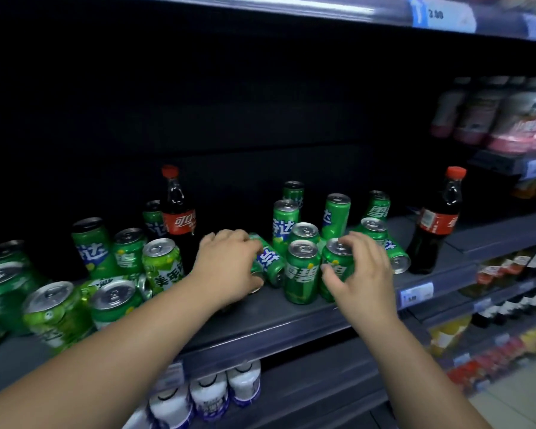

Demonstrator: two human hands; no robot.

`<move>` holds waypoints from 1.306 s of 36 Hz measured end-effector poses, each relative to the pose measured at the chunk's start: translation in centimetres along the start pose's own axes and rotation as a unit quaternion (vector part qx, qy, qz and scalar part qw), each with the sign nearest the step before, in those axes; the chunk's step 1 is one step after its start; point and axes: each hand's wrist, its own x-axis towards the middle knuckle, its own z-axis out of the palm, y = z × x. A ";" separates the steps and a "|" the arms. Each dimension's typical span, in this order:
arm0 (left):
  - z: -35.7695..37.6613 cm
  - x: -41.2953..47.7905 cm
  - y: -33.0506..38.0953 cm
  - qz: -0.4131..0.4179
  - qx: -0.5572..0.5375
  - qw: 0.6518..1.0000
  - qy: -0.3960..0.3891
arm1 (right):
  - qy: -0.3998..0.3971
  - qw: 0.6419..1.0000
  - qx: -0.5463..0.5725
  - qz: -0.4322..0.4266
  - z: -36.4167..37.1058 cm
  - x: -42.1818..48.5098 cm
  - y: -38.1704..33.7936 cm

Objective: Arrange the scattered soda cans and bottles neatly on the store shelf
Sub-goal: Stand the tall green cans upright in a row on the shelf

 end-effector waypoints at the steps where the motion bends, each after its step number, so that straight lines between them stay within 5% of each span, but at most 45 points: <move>1: -0.1 -0.3 -0.6 -0.015 0.004 1.000 -0.013 | 0.008 1.000 0.000 -0.016 0.5 -0.3 -0.7; 10: 0.5 -1.3 -3.0 -0.061 -0.059 0.995 -0.045 | -0.112 0.977 -0.183 0.009 5.0 0.2 -3.5; 28: 1.2 -1.8 -4.3 -0.034 -0.053 0.997 -0.041 | -0.060 0.968 -0.232 0.068 4.7 0.9 -1.5; 34: 2.3 -2.0 -4.7 -0.016 -0.075 0.997 -0.021 | 0.043 0.996 -0.079 -0.014 6.6 -3.9 -5.4; 40: 2.8 -2.0 -4.9 -0.007 -0.079 0.997 -0.005 | -0.034 0.984 0.108 0.139 10.4 -6.2 -7.7; 47: 3.1 -2.0 -5.1 -0.002 -0.075 0.997 0.004 | -0.127 0.957 0.107 0.237 11.2 -3.4 -7.6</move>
